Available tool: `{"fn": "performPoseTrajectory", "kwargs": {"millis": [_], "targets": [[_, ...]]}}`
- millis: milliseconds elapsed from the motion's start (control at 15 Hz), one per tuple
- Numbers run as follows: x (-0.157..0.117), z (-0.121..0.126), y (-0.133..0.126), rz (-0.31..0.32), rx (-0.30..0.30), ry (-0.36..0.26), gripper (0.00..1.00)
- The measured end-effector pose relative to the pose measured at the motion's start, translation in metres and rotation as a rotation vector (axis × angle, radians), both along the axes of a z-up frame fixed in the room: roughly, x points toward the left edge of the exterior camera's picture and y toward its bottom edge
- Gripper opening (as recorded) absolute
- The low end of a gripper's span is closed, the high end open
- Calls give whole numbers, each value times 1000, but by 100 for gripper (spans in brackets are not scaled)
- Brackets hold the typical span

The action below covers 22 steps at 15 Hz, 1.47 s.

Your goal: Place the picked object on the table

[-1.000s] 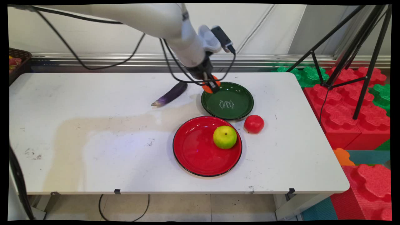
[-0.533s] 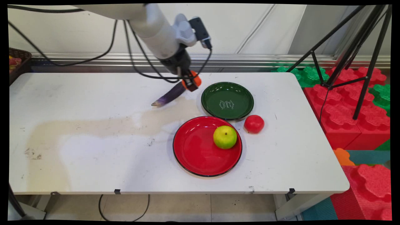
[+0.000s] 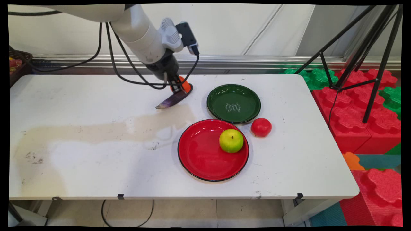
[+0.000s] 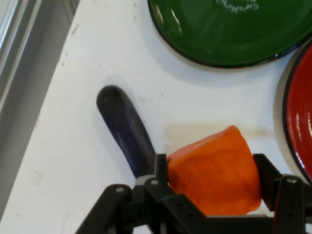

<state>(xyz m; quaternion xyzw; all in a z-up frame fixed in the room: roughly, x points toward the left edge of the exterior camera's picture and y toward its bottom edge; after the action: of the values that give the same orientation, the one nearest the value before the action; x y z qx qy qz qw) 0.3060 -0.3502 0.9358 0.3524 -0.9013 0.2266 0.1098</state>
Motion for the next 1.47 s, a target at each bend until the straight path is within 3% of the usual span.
{"fn": "performPoseTrajectory", "kwargs": {"millis": [400, 867, 1467], "targets": [[5, -24, -8, 16, 30, -32, 0], [2, -74, -30, 6, 81, -59, 0], [-1, -111, -41, -20, 105, -42, 0]]}}
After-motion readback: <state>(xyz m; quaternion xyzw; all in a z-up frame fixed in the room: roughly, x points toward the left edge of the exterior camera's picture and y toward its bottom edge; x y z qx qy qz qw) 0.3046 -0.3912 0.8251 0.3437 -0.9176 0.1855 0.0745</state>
